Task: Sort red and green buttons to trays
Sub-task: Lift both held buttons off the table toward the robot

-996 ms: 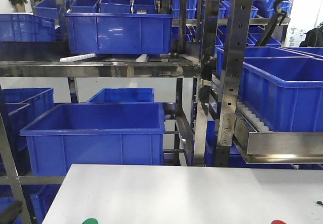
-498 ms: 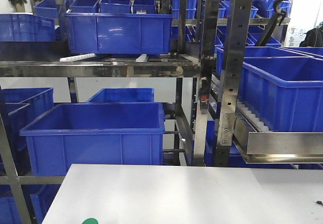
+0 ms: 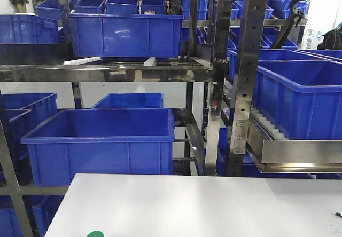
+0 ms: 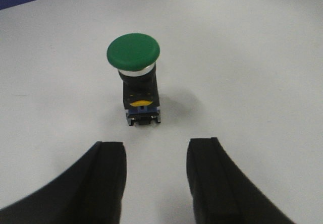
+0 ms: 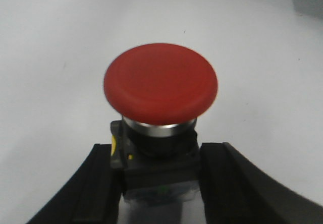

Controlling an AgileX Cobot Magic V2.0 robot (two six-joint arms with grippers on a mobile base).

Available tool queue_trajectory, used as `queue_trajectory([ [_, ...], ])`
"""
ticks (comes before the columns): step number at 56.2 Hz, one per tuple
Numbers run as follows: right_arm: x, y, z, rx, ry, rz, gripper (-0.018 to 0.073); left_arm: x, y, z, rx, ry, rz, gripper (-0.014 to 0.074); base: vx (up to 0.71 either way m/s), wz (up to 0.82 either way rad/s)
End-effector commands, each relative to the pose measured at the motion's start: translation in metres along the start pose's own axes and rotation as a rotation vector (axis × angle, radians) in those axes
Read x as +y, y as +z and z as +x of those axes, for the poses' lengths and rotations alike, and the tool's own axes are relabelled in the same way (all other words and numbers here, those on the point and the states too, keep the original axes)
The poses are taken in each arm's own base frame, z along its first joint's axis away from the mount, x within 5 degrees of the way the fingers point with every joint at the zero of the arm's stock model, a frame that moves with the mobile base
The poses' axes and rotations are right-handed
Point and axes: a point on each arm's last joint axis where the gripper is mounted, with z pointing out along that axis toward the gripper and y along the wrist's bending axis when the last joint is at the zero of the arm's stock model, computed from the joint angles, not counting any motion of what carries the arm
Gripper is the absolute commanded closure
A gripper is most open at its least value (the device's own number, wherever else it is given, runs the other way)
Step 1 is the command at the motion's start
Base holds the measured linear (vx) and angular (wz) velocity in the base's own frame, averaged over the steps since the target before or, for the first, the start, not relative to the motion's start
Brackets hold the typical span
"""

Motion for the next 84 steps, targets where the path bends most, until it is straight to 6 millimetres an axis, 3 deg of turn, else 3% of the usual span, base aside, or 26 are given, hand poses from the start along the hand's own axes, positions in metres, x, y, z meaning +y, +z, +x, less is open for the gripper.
queue_trajectory([
  [1, -0.004, -0.006, -0.033, -0.292, -0.019, 0.033, 0.0568, 0.007, 0.007, -0.013, -0.208, -0.014, -0.063, 0.0183, 0.00, 0.00],
  [12, -0.004, -0.006, -0.033, -0.292, -0.019, 0.033, 0.0568, 0.011, 0.012, -0.004, -0.217, -0.033, -0.102, 0.0165, 0.00, 0.00],
  [22, -0.004, -0.006, -0.033, -0.292, -0.019, 0.033, 0.0568, 0.017, 0.016, -0.006, -0.223, -0.035, -0.147, 0.0086, 0.00, 0.00],
  [32, -0.004, -0.006, -0.033, -0.292, -0.018, 0.034, 0.0568, 0.016, 0.033, -0.010, -0.161, -0.044, -0.070, 0.0036, 0.00, 0.00],
  [51, -0.006, -0.006, -0.033, -0.289, -0.012, 0.052, 0.0568, 0.019, 0.062, -0.027, -0.099, 0.056, 0.023, 0.0036, 0.00, 0.00],
  [84, -0.007, -0.006, -0.033, -0.291, -0.011, 0.058, 0.0568, 0.024, 0.083, -0.039, -0.029, 0.061, 0.057, 0.0069, 0.00, 0.00],
])
